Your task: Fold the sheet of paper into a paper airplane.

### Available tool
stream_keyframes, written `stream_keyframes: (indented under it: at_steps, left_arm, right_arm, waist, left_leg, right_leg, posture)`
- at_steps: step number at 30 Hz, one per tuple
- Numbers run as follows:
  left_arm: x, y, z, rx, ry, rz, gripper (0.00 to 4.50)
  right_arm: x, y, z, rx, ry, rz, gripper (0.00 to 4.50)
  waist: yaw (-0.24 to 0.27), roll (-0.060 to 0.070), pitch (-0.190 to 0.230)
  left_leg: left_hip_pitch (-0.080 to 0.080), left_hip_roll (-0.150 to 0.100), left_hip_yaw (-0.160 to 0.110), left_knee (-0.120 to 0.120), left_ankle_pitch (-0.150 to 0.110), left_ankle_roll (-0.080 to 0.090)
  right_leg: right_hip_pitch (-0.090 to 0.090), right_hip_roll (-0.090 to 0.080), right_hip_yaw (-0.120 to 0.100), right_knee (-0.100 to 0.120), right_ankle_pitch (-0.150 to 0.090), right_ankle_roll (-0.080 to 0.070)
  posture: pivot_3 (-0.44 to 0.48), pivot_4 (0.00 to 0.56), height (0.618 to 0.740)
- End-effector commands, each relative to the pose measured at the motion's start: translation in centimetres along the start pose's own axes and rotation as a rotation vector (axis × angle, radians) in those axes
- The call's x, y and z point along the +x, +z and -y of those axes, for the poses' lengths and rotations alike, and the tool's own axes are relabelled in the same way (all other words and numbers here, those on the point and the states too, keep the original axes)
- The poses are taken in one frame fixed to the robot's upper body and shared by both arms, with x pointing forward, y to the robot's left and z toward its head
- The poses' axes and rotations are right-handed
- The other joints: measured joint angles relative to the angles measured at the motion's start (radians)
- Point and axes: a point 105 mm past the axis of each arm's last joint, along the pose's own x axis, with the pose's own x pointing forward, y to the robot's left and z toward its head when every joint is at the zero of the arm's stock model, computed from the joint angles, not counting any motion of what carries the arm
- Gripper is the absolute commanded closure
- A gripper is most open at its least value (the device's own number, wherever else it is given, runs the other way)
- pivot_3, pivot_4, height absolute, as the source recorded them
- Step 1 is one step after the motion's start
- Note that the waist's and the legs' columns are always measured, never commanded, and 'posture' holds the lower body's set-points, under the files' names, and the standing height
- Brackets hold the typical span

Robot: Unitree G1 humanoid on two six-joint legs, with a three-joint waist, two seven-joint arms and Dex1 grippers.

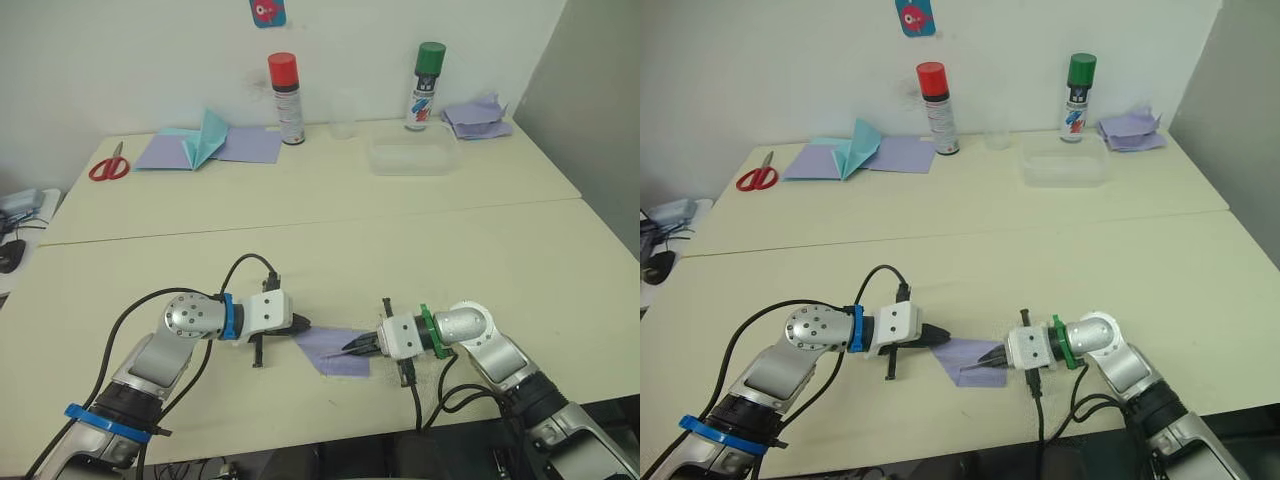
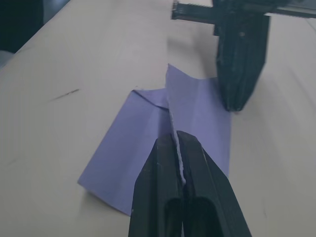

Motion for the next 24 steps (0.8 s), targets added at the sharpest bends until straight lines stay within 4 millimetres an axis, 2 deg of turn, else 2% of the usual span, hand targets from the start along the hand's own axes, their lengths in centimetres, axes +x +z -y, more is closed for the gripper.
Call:
stream_keyframes:
  at_steps: [1,7,15,24]
  left_arm:
    - [1.4,-1.2,2.6,-0.052,-0.126,-0.043,4.50]
    - [1.3,-0.3,3.5,-0.106,-0.175,0.015,4.50]
    - [1.4,0.3,3.3,-0.146,-0.176,0.061,4.50]
    - [0.9,-2.5,2.5,-0.165,-0.121,-0.042,4.50]
  right_arm:
    - [-0.2,0.1,-0.4,-0.061,0.030,-0.004,4.46]
    - [-0.3,0.0,0.1,-0.057,0.001,0.004,4.46]
    - [-1.1,-0.5,-0.1,-0.062,0.008,-0.007,4.46]
    - [-1.4,-0.8,-0.3,-0.074,0.003,-0.001,4.46]
  waist:
    - [0.001,0.000,0.000]
    - [0.000,0.000,0.000]
    - [0.000,0.000,0.000]
    - [0.005,0.000,0.000]
  left_leg:
    - [0.000,0.000,0.000,0.000,0.000,0.000]
    - [0.000,0.000,0.000,0.000,0.000,0.000]
    - [0.000,0.000,0.000,0.000,-0.001,0.000]
    - [0.000,0.000,0.000,0.001,-0.001,0.000]
  right_leg:
    - [0.000,0.000,0.000,0.000,0.000,0.000]
    - [0.000,0.000,0.001,0.000,0.000,0.000]
    - [0.000,0.000,0.001,-0.001,0.000,0.000]
    - [0.001,0.000,0.000,-0.001,0.000,0.000]
  posture:
    - [0.000,0.150,0.740]
    - [0.000,0.150,0.740]
    - [0.000,0.150,0.740]
    - [0.000,0.150,0.740]
